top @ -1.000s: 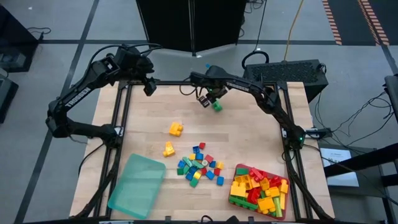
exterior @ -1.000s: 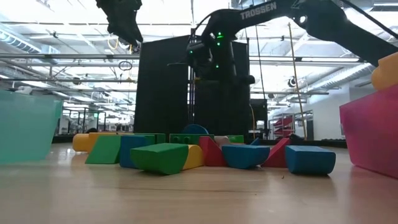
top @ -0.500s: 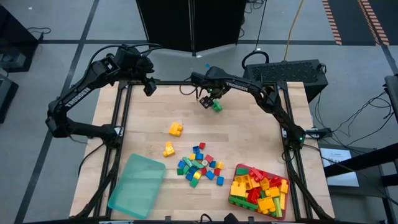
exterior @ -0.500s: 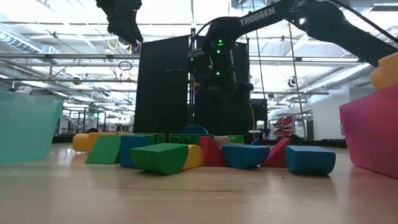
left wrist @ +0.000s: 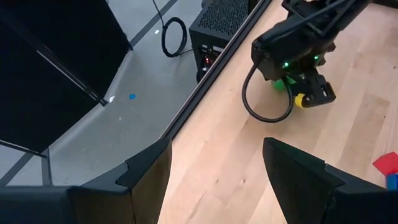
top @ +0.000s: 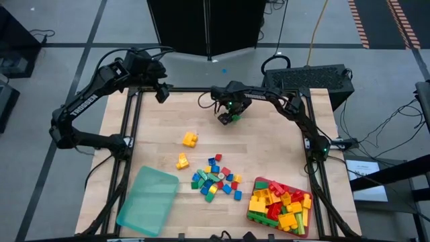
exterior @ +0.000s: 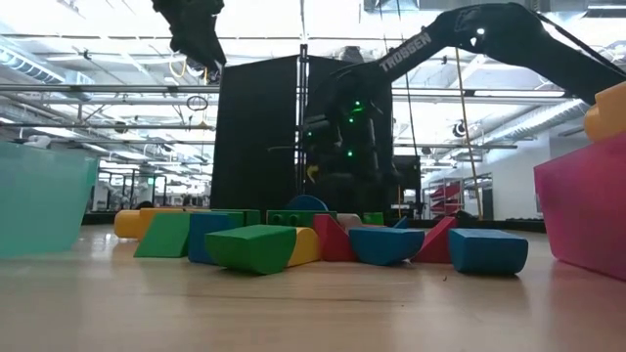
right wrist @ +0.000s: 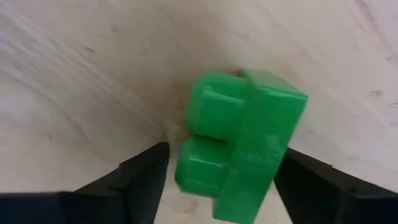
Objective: Sort blocks by size
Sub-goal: Put the 2-stud green game piece into the pink bin
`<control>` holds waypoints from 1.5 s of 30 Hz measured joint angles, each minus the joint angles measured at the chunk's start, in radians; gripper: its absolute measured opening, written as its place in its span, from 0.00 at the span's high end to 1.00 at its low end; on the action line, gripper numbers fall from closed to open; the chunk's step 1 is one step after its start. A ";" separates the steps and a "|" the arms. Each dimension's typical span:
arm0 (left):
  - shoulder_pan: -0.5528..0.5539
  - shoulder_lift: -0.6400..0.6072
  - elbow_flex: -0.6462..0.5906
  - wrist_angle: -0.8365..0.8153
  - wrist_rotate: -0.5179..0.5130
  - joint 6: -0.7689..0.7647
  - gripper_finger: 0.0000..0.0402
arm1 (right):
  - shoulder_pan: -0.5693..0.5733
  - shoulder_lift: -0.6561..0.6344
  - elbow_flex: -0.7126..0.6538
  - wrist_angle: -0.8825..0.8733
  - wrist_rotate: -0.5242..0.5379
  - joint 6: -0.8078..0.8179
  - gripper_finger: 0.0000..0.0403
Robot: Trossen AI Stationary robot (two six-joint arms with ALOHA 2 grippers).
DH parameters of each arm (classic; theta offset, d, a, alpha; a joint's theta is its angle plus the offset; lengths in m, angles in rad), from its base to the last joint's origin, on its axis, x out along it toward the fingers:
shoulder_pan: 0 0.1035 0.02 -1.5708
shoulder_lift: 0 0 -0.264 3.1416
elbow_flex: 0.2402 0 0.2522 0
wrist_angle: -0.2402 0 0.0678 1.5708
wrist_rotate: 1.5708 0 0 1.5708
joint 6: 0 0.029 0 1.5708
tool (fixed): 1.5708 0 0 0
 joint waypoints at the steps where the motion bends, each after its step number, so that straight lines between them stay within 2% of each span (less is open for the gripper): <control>1: 0.000 0.000 0.000 0.002 0.000 0.000 0.36 | -0.001 -0.002 -0.009 0.013 -0.005 0.002 0.36; 3: 0.000 0.000 0.000 0.008 0.000 -0.001 0.36 | -0.002 -0.004 -0.020 0.029 -0.008 0.014 0.45; 6: 0.000 0.000 0.000 0.015 0.000 -0.002 0.36 | -0.001 -0.004 -0.021 0.034 -0.011 0.029 0.65; 15: 0.000 0.000 0.000 0.017 0.000 -0.002 0.36 | 0.028 -0.028 0.025 -0.049 0.004 -0.002 0.66; 18: 0.000 0.000 0.000 0.016 0.000 -0.005 0.36 | 0.064 -0.131 0.029 -0.119 0.010 0.012 0.66; 22: 0.000 0.000 0.000 0.016 0.000 -0.025 0.36 | 0.147 -0.302 0.006 -0.255 0.098 0.068 0.66; 27: 0.000 0.000 0.000 0.018 0.004 -0.025 0.36 | 0.308 -0.640 -0.204 -0.288 0.098 0.331 0.66; 30: 0.000 0.000 0.000 0.028 0.006 -0.026 0.36 | 0.442 -0.850 -0.380 -0.288 0.098 0.623 0.66; 35: 0.000 0.000 0.000 0.049 0.007 -0.029 0.36 | 0.719 -1.090 -0.617 -0.190 0.076 1.071 0.66; 40: 0.000 0.000 0.000 0.049 0.007 -0.053 0.36 | 0.990 -1.154 -0.759 -0.146 0.021 1.387 0.66; 43: 0.000 0.000 0.000 0.049 0.007 -0.078 0.36 | 1.145 -1.156 -0.800 -0.109 -0.059 1.522 0.66; 45: 0.000 0.000 0.000 0.048 0.007 -0.082 0.36 | 1.242 -1.146 -0.809 -0.067 -0.072 1.609 0.66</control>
